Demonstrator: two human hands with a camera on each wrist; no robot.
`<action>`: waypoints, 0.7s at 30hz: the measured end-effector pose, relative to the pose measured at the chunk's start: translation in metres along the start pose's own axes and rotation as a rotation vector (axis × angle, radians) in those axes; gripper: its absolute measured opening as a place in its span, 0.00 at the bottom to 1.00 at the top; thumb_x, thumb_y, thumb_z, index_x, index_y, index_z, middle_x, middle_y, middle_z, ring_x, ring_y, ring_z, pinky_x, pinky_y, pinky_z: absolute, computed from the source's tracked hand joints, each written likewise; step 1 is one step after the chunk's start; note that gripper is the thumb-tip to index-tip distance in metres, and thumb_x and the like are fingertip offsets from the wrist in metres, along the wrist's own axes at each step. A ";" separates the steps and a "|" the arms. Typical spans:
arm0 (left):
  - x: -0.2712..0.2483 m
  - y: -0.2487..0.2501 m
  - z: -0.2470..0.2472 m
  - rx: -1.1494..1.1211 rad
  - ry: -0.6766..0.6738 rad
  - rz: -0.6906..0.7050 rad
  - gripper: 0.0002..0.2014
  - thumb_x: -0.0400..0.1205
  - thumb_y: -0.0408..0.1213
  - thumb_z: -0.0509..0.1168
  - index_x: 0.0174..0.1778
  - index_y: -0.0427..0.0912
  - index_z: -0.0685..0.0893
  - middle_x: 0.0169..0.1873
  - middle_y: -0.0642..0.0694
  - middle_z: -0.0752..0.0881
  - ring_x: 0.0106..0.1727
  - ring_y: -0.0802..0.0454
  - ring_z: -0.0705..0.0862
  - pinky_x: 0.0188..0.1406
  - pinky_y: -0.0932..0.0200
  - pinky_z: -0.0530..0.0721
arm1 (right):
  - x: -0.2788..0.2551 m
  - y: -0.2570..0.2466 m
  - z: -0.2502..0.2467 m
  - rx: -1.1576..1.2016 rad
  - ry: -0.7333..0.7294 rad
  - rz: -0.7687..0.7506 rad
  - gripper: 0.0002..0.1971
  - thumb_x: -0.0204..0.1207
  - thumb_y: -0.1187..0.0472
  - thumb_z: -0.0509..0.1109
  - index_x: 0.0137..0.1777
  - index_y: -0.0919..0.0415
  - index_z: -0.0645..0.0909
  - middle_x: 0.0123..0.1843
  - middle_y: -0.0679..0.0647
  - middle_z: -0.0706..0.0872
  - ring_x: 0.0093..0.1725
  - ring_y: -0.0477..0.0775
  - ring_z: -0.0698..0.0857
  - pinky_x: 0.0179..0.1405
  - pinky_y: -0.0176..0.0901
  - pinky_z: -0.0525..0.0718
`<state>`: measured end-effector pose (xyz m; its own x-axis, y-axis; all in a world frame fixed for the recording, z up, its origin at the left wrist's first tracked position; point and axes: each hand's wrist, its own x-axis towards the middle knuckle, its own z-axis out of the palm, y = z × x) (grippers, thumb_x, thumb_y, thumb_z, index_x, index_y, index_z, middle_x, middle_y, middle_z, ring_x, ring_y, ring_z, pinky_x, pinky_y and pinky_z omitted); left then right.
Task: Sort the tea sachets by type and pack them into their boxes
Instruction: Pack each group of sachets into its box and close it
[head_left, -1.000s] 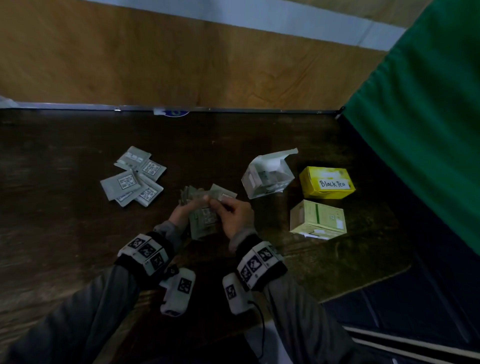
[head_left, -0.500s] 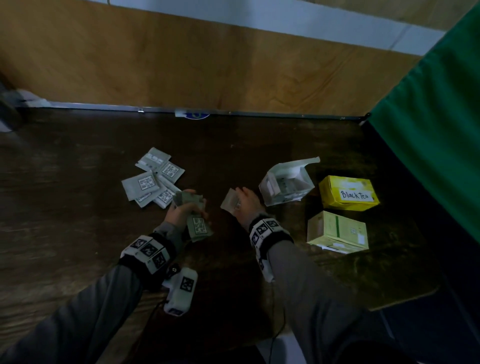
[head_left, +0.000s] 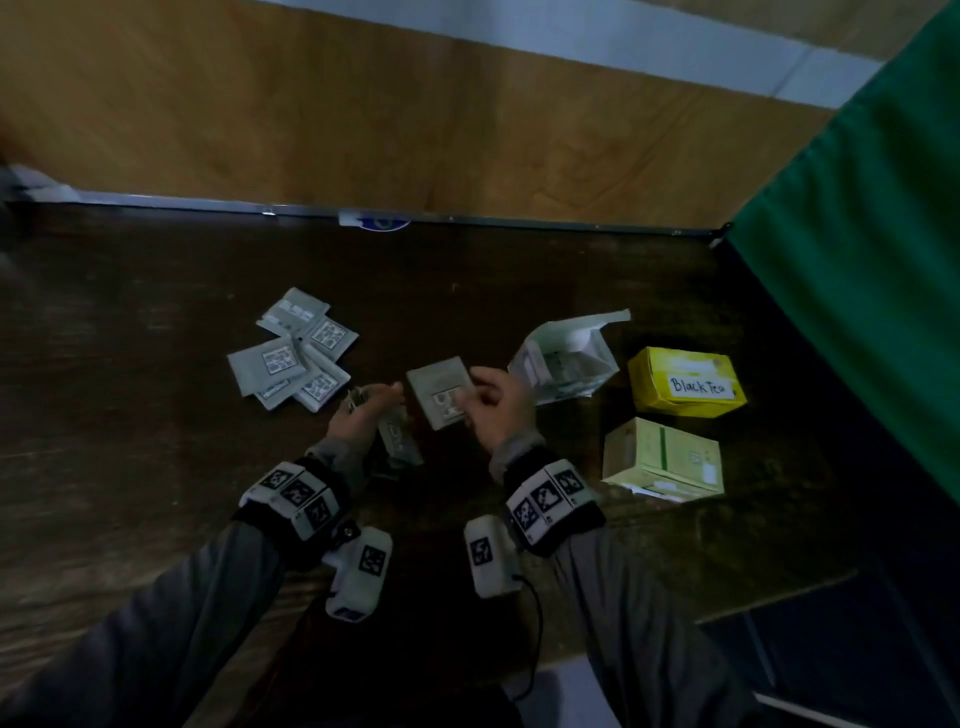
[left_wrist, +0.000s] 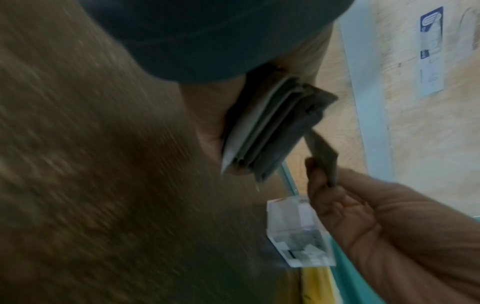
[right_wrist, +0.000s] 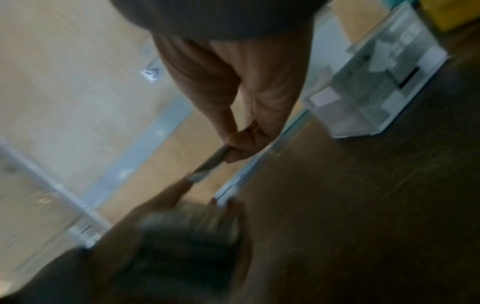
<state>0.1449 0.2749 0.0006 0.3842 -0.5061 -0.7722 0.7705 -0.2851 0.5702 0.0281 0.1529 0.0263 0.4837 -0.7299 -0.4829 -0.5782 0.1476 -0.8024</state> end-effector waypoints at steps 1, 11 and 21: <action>-0.001 0.000 0.003 -0.009 -0.032 -0.050 0.34 0.67 0.53 0.76 0.67 0.42 0.78 0.58 0.36 0.85 0.50 0.39 0.87 0.40 0.48 0.86 | -0.007 -0.003 0.002 0.029 -0.034 0.001 0.20 0.76 0.61 0.70 0.67 0.51 0.75 0.56 0.44 0.78 0.56 0.45 0.80 0.47 0.39 0.82; -0.007 -0.006 0.033 -0.015 -0.093 -0.026 0.25 0.81 0.29 0.57 0.73 0.52 0.70 0.68 0.35 0.75 0.50 0.41 0.81 0.42 0.47 0.80 | -0.043 0.016 -0.010 -0.758 -0.372 -0.448 0.31 0.72 0.52 0.73 0.75 0.51 0.69 0.81 0.49 0.58 0.80 0.54 0.58 0.78 0.56 0.62; -0.028 -0.028 0.090 0.076 -0.304 -0.189 0.11 0.84 0.44 0.56 0.43 0.42 0.79 0.39 0.42 0.80 0.41 0.47 0.79 0.52 0.45 0.77 | -0.064 0.056 -0.030 -0.303 0.002 -0.393 0.31 0.74 0.60 0.70 0.76 0.53 0.63 0.75 0.53 0.69 0.72 0.51 0.72 0.73 0.50 0.73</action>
<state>0.0665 0.2240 0.0313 0.0615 -0.6541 -0.7539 0.7690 -0.4505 0.4536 -0.0547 0.1881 0.0229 0.7023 -0.6927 -0.1638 -0.5176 -0.3391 -0.7856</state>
